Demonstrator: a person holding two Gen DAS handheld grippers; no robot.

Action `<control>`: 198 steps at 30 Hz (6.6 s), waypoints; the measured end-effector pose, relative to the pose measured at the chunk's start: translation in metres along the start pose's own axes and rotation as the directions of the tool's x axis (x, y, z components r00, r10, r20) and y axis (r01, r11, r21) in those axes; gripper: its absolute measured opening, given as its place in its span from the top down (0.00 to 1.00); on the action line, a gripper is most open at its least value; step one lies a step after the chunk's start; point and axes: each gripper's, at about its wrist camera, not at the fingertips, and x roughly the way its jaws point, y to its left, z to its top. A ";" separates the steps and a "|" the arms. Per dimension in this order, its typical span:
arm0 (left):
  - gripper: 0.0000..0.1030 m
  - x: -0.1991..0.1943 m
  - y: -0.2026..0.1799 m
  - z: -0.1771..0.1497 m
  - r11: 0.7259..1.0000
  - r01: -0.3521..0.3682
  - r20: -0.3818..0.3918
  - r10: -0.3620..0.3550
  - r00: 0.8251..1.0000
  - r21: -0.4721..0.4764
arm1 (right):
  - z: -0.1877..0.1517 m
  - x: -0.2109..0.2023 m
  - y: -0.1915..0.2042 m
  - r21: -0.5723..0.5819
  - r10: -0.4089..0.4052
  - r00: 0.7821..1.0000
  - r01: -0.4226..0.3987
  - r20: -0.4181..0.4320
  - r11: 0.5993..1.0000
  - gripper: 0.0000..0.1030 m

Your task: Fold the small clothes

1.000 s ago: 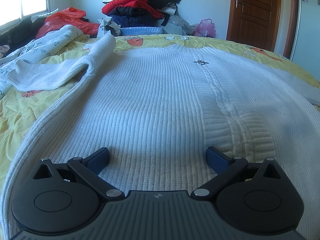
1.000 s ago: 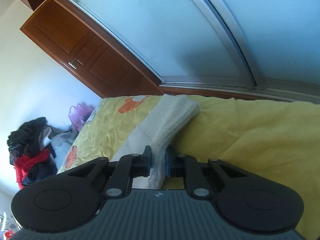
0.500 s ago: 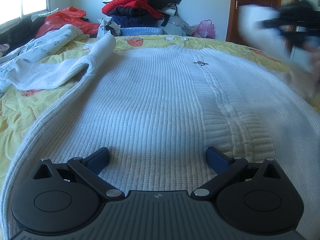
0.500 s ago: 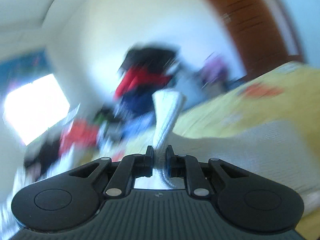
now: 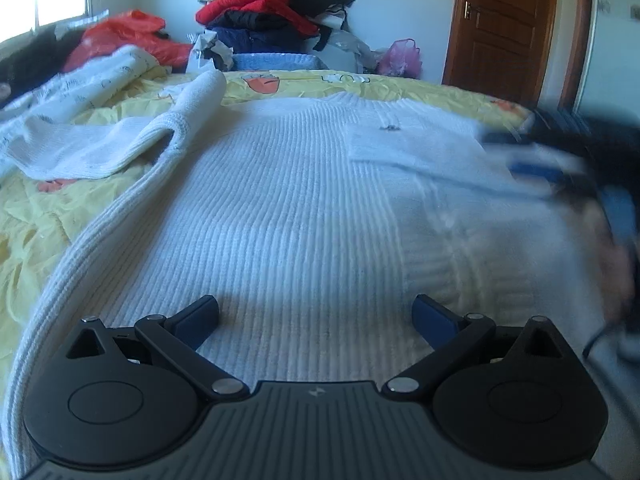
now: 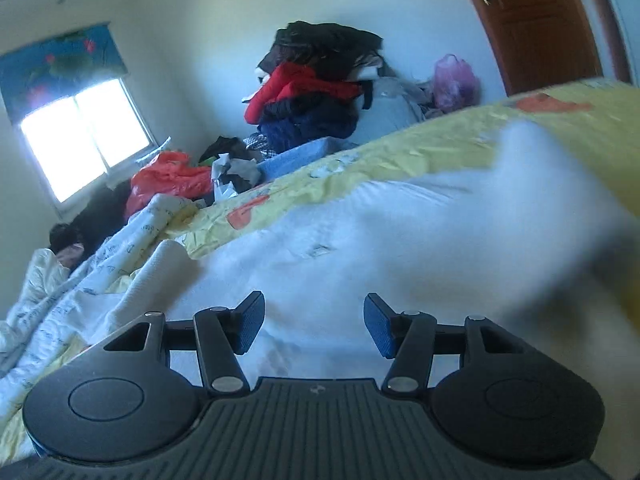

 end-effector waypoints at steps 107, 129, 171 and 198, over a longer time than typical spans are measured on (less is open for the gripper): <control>0.93 0.039 0.278 0.150 0.807 -0.179 0.191 0.337 0.922 -0.563 | 0.064 0.077 -0.070 -0.117 -0.148 0.988 0.143 -0.033 0.983 0.25; 0.93 0.080 0.001 0.057 0.988 0.113 0.163 -0.095 0.982 -0.106 | 0.069 0.074 -0.063 -0.096 -0.188 0.981 0.183 -0.045 0.978 0.23; 0.01 0.059 0.007 0.050 0.981 0.004 0.306 0.056 0.950 -0.194 | 0.122 0.040 -0.103 0.349 0.069 0.977 0.006 -0.203 0.937 0.90; 0.00 0.090 0.014 0.060 0.975 -0.065 0.068 0.081 0.994 -0.214 | 0.015 0.045 0.008 -0.250 -0.271 0.961 0.247 -0.063 0.936 0.55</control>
